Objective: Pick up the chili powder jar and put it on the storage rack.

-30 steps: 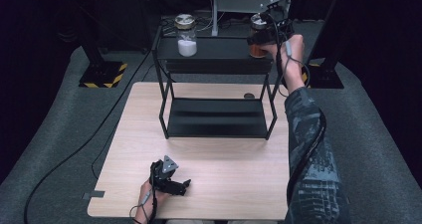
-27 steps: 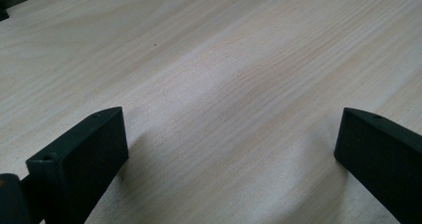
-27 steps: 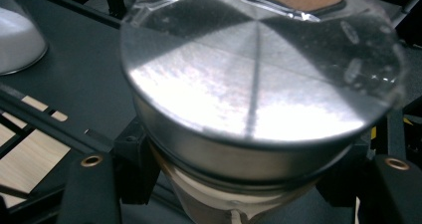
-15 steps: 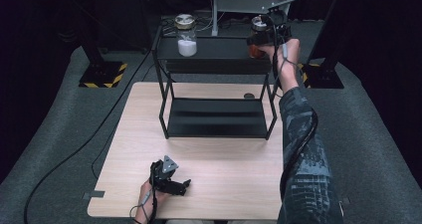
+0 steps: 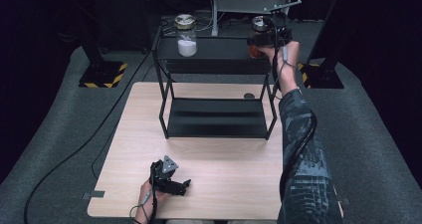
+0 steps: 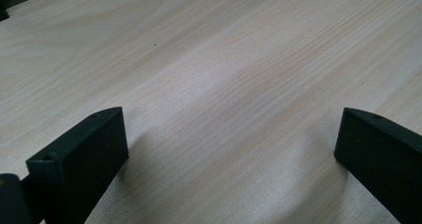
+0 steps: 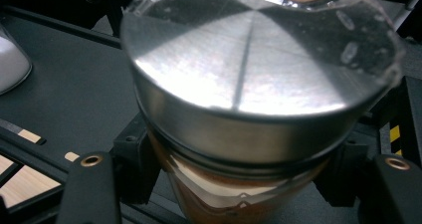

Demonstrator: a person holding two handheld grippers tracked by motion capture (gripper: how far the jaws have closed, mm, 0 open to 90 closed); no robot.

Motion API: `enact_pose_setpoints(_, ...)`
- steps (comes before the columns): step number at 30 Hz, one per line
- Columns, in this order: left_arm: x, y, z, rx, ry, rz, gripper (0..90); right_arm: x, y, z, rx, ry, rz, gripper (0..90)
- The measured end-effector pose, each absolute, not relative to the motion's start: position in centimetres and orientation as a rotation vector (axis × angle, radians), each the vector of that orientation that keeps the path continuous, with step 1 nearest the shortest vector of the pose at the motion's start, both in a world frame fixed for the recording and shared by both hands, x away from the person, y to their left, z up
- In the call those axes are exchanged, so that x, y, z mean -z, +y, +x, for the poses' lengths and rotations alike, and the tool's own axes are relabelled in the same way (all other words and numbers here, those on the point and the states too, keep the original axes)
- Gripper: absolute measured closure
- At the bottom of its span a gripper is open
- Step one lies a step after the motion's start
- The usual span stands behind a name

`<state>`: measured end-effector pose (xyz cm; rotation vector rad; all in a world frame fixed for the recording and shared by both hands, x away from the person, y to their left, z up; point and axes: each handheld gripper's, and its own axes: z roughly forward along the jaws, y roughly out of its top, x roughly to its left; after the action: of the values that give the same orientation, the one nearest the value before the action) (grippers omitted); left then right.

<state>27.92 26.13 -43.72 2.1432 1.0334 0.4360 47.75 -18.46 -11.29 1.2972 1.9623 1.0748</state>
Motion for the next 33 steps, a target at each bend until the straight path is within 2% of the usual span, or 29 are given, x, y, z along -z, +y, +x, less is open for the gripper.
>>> enact_pose_setpoints(6, 43.7, 26.1, 27.9, -0.436, 1.034, 2.143, 0.0, 11.2, -18.4, 47.8, -1.072, 1.960, 1.307, 29.8)
enact_pose_setpoints(11, 43.7, 26.1, 27.9, -0.436, 1.034, 2.143, 0.0, 10.9, -18.4, 47.3, -1.066, 1.952, 1.330, 9.1)
enact_pose_setpoints(16, 43.7, 26.1, 27.9, -0.436, 1.034, 2.143, 0.0, 10.7, -19.1, 46.5, -1.077, 1.990, 1.329, 0.8)
enact_pose_setpoints(24, 43.7, 26.1, 27.9, -0.436, 1.034, 2.143, 0.0, 12.0, -20.6, 43.0, -1.084, 2.084, 1.226, 0.0)
enact_pose_setpoints(33, 43.7, 26.1, 27.9, -0.436, 1.035, 2.143, 0.0, 16.6, -22.9, 37.0, -1.128, 2.113, 1.109, 0.0)
